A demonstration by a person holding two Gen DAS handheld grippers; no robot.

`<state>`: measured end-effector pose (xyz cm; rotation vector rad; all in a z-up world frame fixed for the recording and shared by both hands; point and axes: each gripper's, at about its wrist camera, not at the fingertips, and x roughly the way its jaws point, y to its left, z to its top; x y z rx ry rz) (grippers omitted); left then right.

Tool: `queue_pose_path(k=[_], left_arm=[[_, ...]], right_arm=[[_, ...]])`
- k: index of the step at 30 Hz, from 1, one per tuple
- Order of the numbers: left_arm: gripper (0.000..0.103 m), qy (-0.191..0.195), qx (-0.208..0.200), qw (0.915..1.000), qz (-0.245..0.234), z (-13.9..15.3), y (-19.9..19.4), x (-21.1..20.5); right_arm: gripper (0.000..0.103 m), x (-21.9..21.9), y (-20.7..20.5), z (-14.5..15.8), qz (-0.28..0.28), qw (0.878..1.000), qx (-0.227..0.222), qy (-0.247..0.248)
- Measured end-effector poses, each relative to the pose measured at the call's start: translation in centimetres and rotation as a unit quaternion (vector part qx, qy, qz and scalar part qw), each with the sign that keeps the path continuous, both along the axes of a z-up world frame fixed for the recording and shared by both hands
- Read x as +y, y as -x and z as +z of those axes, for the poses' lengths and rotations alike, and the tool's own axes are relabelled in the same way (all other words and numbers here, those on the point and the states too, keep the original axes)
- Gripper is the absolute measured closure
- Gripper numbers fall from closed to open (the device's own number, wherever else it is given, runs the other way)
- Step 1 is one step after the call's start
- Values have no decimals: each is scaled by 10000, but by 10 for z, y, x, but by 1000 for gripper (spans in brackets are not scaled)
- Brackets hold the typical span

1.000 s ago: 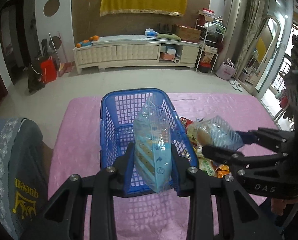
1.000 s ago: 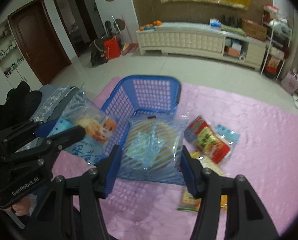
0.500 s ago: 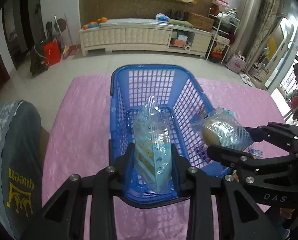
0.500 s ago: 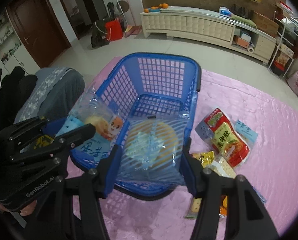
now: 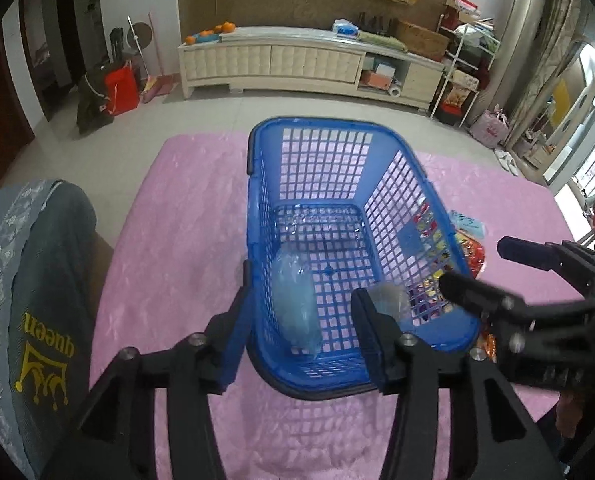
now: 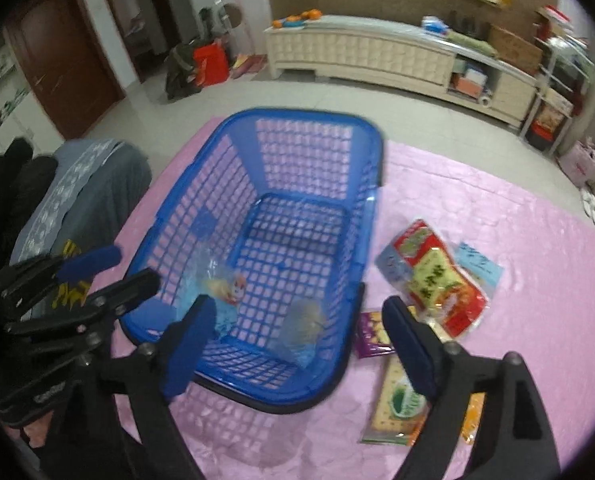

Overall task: Organize snacks
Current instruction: 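Open both tools to drop the clear bags into the basket, then move both tools back from the basket to the snack pile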

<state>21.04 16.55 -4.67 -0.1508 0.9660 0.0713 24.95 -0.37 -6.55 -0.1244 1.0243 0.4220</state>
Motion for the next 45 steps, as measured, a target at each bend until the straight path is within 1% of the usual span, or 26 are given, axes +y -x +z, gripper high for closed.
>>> queue_pose_path(k=[1, 2, 8, 12, 13, 14, 15, 17, 22, 25, 28, 30, 32, 39, 45], left_arm=[[47, -71, -41, 10000, 20, 4, 2, -2], [46, -118, -73, 9999, 24, 6, 4, -3], [46, -174, -142, 9997, -62, 18, 14, -19], [46, -132, -165, 9997, -96, 23, 22, -31], [44, -157, -172, 9997, -116, 25, 24, -36], [40, -229, -187, 9995, -124, 26, 27, -41], [38, -281, -206, 9993, -130, 28, 29, -44], [38, -369, -262, 9988, -192, 32, 35, -53], [38, -412, -356, 9981, -300, 40, 46, -72], [33, -427, -427, 9975, -377, 45, 52, -83], [32, -486, -472, 9965, -497, 49, 55, -96], [32, -558, -507, 9957, -532, 51, 55, -105], [22, -578, -548, 9951, -590, 52, 55, -113], [22, -531, -589, 9936, -810, 48, 56, -143], [22, -412, -460, 9935, -956, 27, 51, -169]], right_arm=[[15, -4, 0, 2, -69, 9999, 25, -68], [14, -8, 0, 4, -124, 9998, 45, -127], [14, -27, 14, 13, -114, 9999, -17, -119], [14, -38, 27, 25, -51, 9998, -118, -174], [14, -41, 31, 29, -42, 9997, -154, -188], [14, -45, 35, 32, -35, 9996, -190, -213], [14, -47, 37, 34, -27, 9995, -207, -229], [14, -54, 44, 40, -17, 9993, -254, -276], [14, -73, 57, 48, -67, 9988, -345, -330], [14, -85, 63, 52, -102, 9986, -392, -355], [14, -97, 68, 53, -159, 9982, -431, -393], [14, -106, 70, 53, -213, 9980, -421, -419], [14, -112, 70, 53, -243, 9979, -411, -434], [14, -146, 77, 44, -337, 9978, -401, -404], [14, -175, 76, 25, -472, 9981, -279, -278]])
